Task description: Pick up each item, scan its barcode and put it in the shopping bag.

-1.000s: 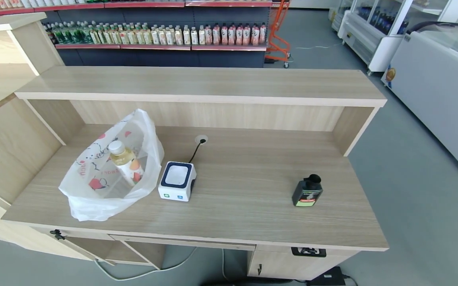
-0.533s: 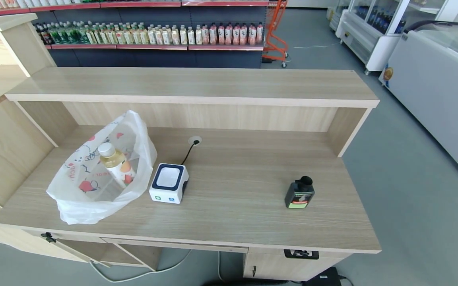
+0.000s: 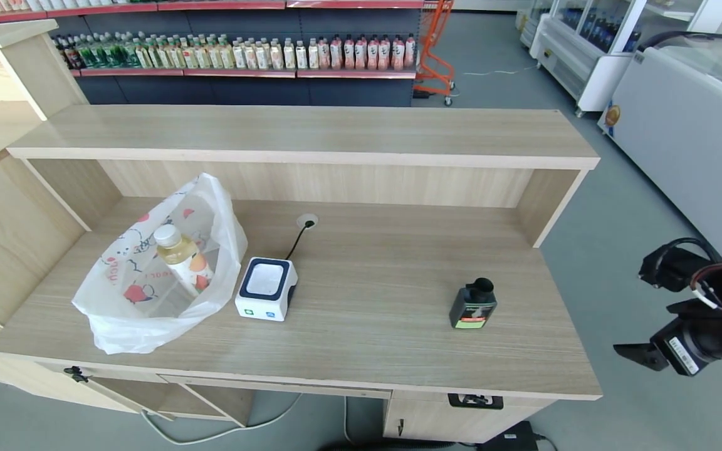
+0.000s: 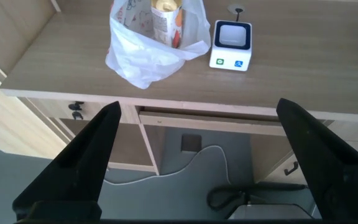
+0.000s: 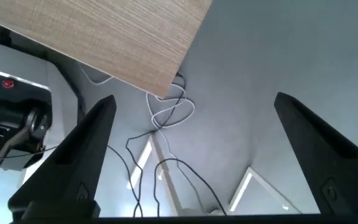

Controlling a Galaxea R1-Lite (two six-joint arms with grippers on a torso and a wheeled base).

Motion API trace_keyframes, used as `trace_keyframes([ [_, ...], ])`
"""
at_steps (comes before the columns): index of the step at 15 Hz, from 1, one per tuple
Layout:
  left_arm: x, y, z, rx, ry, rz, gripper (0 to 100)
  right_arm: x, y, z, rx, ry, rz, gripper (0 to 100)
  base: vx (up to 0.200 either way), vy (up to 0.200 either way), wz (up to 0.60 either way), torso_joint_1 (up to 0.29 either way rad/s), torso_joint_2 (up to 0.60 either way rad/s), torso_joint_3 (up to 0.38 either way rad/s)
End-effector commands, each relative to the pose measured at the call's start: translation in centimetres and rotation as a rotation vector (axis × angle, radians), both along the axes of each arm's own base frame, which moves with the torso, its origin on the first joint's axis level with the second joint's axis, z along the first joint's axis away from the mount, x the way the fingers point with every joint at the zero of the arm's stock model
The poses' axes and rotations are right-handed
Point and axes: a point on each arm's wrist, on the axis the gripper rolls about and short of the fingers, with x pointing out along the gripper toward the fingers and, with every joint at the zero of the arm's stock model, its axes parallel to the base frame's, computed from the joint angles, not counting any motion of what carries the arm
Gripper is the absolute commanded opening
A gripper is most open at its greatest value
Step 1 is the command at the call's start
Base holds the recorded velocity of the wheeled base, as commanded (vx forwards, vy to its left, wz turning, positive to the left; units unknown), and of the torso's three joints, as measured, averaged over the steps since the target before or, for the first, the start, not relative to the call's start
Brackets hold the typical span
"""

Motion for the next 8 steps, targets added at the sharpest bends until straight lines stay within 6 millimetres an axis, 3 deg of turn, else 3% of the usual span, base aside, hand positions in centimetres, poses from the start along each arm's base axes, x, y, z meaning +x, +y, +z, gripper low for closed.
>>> trace_keyframes([
  [1,0.0,0.0,0.0,-0.001,0.000,0.000,100,4.8,1.6,-3.8,0.044,0.088,0.137,100,0.000,0.000,0.00,0.000,0.00,0.000],
  [4,0.0,0.0,0.0,0.000,0.000,0.000,100,7.6,4.7,-4.9,0.104,0.078,0.297,100,0.000,0.000,0.00,0.000,0.00,0.000],
  [8,0.0,0.0,0.0,-0.001,0.000,0.000,100,10.5,6.9,-5.9,0.134,0.048,0.391,100,0.000,0.000,0.00,0.000,0.00,0.000],
])
